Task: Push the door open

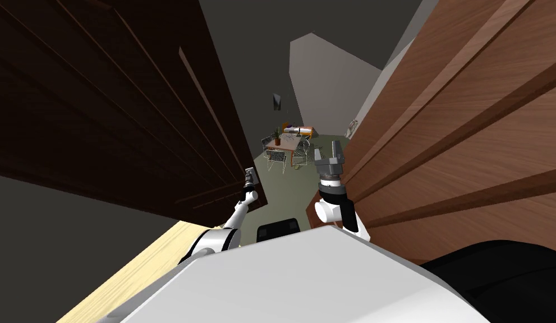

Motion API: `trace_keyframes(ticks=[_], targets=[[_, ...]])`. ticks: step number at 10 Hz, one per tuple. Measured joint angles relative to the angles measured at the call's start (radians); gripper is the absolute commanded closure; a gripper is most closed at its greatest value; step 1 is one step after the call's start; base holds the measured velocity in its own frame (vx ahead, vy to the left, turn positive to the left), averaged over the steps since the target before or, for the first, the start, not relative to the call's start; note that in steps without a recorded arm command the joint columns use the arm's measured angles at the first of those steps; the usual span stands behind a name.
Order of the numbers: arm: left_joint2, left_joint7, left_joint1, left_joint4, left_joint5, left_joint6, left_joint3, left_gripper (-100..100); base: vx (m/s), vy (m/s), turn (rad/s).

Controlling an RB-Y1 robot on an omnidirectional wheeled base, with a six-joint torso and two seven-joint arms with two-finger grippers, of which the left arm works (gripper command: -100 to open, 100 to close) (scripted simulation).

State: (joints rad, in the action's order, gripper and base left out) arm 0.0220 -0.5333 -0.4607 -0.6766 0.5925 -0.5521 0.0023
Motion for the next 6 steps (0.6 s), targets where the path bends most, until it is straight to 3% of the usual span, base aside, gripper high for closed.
trace_keyframes(ticks=[1, 2, 4, 6], targets=[[-0.003, -0.009, 0.008, -0.019, 0.003, 0.007, 0.004, 100, 0.053, -0.006, -0.034], [-0.007, -0.032, 0.015, -0.031, 0.025, 0.011, 0.014, 100, 0.104, -0.012, -0.027], [-0.021, -0.075, 0.011, -0.019, 0.066, -0.006, 0.030, 100, 0.103, -0.014, -0.014], [-0.032, -0.104, -0.012, 0.016, 0.107, -0.037, 0.045, 100, 0.123, -0.024, -0.011]])
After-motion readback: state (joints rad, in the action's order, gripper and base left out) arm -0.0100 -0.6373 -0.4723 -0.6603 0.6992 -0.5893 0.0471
